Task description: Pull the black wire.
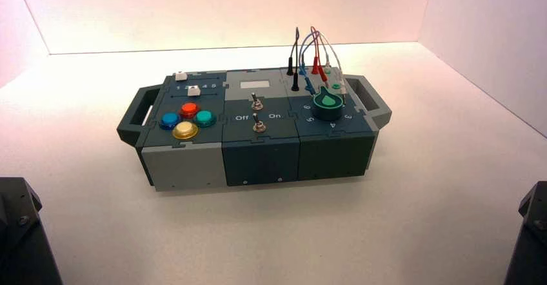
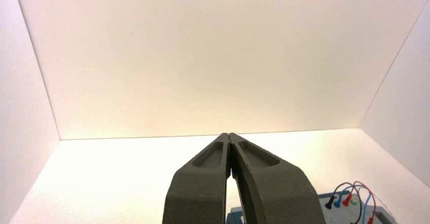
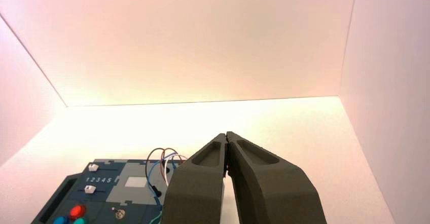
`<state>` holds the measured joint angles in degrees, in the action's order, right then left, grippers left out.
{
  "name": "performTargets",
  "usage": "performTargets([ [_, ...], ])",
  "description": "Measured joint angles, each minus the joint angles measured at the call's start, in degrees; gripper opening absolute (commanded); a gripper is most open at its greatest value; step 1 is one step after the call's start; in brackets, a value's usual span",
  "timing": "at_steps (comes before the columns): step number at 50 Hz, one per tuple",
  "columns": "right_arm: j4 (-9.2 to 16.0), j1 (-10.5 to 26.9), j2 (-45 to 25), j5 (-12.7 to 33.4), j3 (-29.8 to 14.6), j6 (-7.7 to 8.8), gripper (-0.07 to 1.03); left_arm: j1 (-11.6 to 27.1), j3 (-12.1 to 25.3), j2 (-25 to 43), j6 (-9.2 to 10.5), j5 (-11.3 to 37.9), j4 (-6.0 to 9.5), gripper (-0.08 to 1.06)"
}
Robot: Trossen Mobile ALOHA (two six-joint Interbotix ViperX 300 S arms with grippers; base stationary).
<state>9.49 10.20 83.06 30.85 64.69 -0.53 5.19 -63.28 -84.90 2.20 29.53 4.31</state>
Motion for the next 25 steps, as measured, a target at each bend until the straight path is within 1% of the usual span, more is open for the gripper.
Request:
performTargets([
  [19, 0.0, 0.0, -1.2, 0.1, 0.0, 0.09, -0.02, 0.0, -0.5, 0.0, -0.53, 0.1, 0.0, -0.03],
  [25, 0.1, 0.3, -2.9, 0.1, 0.0, 0.09, -0.02, 0.0, -0.8, 0.0, -0.62, 0.0, 0.0, -0.03],
])
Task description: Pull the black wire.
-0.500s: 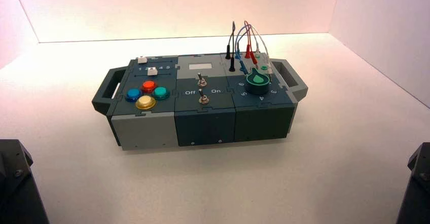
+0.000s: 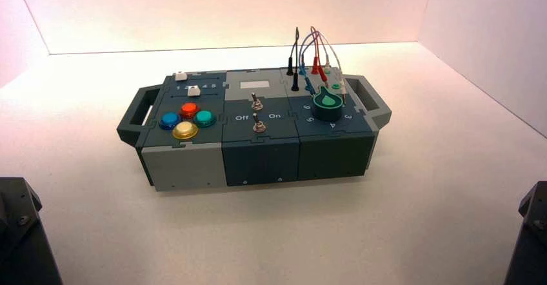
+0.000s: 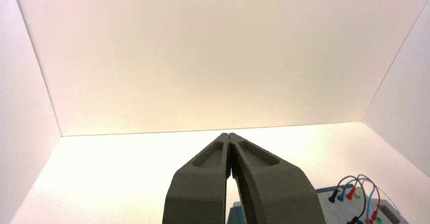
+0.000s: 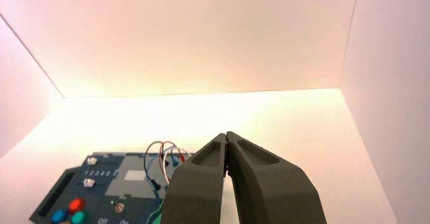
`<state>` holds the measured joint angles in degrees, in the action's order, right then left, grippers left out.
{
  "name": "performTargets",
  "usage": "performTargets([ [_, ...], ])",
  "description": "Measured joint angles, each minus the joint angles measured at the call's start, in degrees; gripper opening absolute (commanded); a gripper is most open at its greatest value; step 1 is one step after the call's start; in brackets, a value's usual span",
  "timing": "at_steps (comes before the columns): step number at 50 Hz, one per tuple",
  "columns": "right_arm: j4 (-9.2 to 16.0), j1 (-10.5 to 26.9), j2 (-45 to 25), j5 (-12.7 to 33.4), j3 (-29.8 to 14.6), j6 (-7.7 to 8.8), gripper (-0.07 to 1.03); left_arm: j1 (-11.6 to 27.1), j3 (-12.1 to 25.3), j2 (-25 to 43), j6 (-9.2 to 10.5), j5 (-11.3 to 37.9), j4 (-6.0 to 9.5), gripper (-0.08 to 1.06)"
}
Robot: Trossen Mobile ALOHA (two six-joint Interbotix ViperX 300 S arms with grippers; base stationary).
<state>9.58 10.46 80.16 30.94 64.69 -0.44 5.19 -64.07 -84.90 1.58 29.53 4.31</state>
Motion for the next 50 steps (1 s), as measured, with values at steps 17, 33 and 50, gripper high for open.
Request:
performTargets([
  [17, 0.7, 9.3, -10.6, 0.0, -2.9, -0.09, -0.02, 0.0, 0.0, 1.0, -0.88, -0.1, 0.0, -0.03],
  [33, 2.6, 17.1, -19.2, 0.0, -6.0, -0.62, -0.02, 0.0, 0.0, 1.0, -1.05, -0.1, 0.0, -0.03],
  [50, 4.7, 25.6, -31.0, 0.0, -9.5, -0.62, -0.02, 0.0, -0.1, 1.0, -1.05, -0.1, 0.0, -0.03],
])
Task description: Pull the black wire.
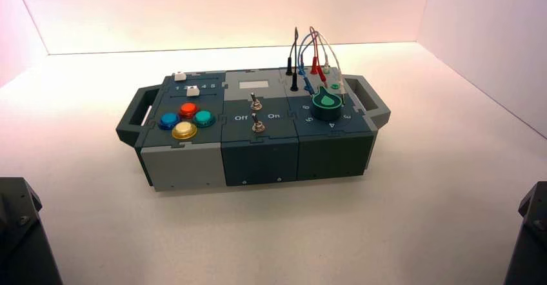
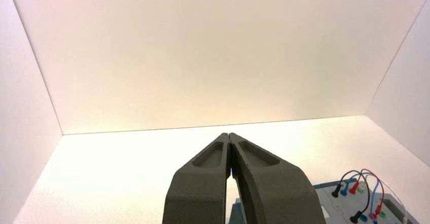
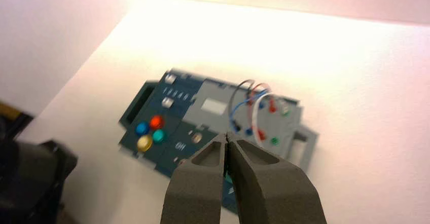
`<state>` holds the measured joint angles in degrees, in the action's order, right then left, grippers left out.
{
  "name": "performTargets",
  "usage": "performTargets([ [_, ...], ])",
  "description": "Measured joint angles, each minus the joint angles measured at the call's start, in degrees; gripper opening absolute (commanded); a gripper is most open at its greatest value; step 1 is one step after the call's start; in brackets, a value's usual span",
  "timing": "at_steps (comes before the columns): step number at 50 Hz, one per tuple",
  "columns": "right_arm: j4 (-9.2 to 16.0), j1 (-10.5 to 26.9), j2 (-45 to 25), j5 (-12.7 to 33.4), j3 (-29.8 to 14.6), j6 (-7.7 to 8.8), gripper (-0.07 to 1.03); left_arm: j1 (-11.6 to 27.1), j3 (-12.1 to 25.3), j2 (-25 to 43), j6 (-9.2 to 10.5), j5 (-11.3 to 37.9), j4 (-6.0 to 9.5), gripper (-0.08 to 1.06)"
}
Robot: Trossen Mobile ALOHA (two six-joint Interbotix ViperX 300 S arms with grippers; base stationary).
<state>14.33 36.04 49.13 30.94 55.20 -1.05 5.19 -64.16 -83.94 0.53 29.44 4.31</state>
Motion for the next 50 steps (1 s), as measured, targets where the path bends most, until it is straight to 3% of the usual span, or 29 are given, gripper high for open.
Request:
performTargets([
  [9, 0.4, 8.2, -10.7, -0.1, -2.1, 0.0, -0.02, 0.0, 0.1, 0.1, 0.0, 0.0, 0.09, -0.03],
  [16, 0.5, 12.1, -18.2, -0.4, -3.9, 0.09, -0.02, 0.0, 0.1, 0.0, 0.0, 0.0, 0.09, -0.03],
  [24, 0.6, 12.6, -25.7, -0.6, -6.3, 0.18, -0.02, 0.0, 0.1, 0.0, 0.0, -0.1, 0.09, -0.03],
  [37, 0.6, 12.6, -31.3, 3.7, -8.2, 0.09, -0.02, 0.0, 0.1, 0.0, 0.0, -0.1, 0.09, -0.03],
  [50, 0.6, 12.7, -37.1, 4.7, -10.9, 0.0, -0.02, 0.0, 0.1, 0.0, 0.0, -0.2, 0.09, -0.03],
])
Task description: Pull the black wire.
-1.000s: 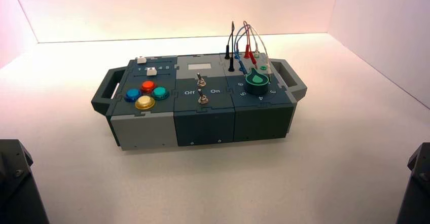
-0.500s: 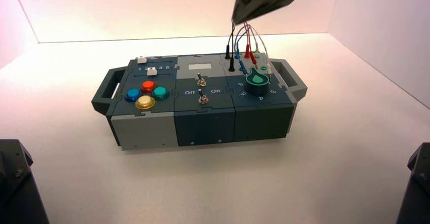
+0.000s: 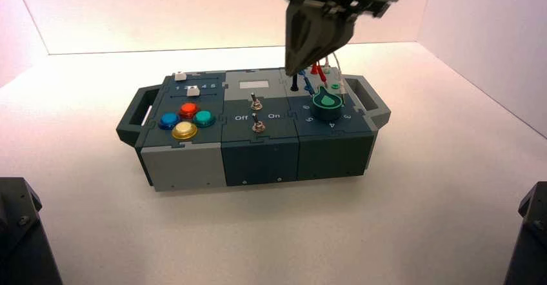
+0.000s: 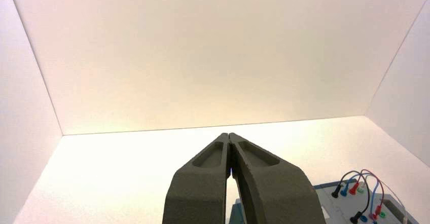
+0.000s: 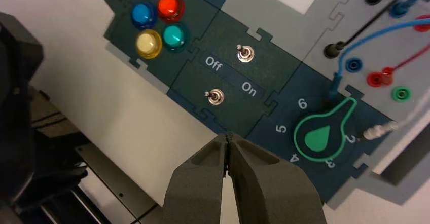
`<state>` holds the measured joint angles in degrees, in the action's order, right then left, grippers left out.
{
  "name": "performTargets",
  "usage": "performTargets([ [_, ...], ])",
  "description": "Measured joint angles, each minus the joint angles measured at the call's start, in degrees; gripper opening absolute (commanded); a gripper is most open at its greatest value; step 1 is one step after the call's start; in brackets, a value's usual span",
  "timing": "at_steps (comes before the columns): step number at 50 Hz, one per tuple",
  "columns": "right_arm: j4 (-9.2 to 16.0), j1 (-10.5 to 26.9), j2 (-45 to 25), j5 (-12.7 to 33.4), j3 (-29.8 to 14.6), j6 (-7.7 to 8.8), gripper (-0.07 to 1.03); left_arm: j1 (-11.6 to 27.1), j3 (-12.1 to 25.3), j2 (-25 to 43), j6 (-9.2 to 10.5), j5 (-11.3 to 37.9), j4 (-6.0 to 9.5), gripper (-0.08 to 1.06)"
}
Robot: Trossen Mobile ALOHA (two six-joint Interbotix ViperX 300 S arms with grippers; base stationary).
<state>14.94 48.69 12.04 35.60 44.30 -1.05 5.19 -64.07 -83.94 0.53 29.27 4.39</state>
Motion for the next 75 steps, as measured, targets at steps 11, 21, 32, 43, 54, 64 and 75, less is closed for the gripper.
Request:
performTargets([
  [11, -0.4, -0.1, -7.7, 0.1, -3.1, 0.09, 0.0, 0.0, -0.1, 0.0, 0.0, -0.1, 0.0, -0.03],
  [21, -1.9, -2.5, -11.9, -0.7, -4.1, 0.09, 0.0, 0.0, -0.2, -0.4, 0.0, -0.3, 0.0, -0.03],
  [32, -4.1, -8.3, -12.6, -1.2, -4.8, 0.09, 0.02, 0.0, -0.2, -0.7, 0.0, -0.3, 0.0, -0.03],
  [43, -5.0, -8.6, -14.3, -1.3, -6.9, 0.09, 0.02, 0.0, -0.3, -0.8, 0.0, -0.5, 0.0, -0.03],
  [54, -5.4, -8.9, -17.5, -1.2, -9.0, 0.18, 0.02, 0.1, -0.2, -0.8, 0.0, -0.6, 0.0, -0.03],
  [64, -6.0, -10.0, -18.5, -1.1, -9.5, 0.18, 0.02, 0.0, -0.2, -0.8, 0.0, -0.7, 0.0, -0.03],
  [75, -6.3, -11.9, -18.6, -0.8, -10.1, 0.18, 0.07, 0.1, -0.2, -0.8, 0.0, -0.7, 0.0, -0.03],
])
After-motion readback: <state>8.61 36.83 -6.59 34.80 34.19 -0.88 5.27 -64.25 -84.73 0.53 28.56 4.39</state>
